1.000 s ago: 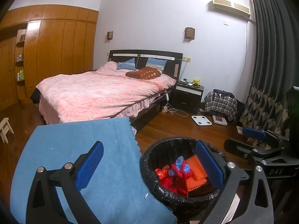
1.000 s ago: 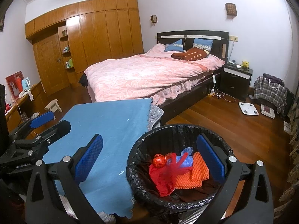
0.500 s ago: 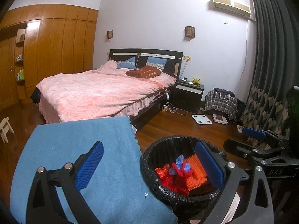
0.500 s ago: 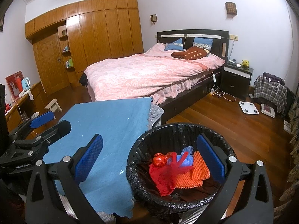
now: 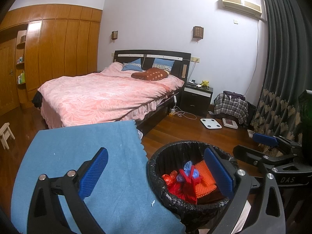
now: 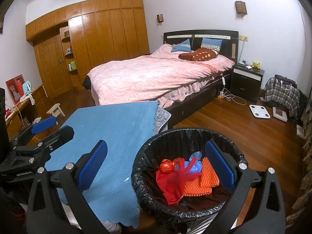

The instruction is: Collect trash

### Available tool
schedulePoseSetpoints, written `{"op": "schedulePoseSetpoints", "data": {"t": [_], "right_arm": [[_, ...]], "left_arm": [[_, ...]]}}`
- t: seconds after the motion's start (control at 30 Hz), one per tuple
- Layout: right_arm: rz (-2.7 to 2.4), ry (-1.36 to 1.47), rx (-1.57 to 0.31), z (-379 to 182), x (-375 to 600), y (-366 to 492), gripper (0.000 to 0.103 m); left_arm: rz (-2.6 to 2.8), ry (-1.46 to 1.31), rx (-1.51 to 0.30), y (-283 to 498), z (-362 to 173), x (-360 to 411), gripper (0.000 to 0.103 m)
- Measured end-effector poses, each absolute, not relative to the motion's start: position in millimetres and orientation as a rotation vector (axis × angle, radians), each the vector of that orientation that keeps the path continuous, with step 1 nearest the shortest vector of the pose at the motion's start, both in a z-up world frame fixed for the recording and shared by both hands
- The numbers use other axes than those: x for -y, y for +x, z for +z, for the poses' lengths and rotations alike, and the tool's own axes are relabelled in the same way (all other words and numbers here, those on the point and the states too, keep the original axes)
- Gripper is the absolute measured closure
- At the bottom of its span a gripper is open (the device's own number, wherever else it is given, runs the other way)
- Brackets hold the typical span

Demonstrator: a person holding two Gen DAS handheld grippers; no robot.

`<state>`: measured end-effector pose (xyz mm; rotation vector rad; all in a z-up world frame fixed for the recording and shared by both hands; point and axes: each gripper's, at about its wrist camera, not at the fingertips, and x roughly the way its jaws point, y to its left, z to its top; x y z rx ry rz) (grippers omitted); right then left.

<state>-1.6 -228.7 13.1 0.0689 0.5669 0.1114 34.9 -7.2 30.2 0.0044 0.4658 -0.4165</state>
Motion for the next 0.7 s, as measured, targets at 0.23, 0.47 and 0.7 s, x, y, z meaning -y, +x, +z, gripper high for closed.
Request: {"op": "schedulePoseSetpoints", "data": {"t": [0.23,0.47,0.7], "right_arm": [[0.111,0.069,-0.568,13.5,229.0,-1.3,0.005],[0.112,0.068,-0.567,13.9,228.6,-1.2,0.005],[0.112,0.068,-0.567,14.5,228.4,-1.2,0.005]], "left_arm": [[-0.417,0.005,-0.466,34.6,30.8,7.2,0.006],[-0.417,0.005,-0.467,34.3,31.6,7.1,0.006],[-0.416,0.005,-0.467,35.1,32.0,8.0,0.006]]}}
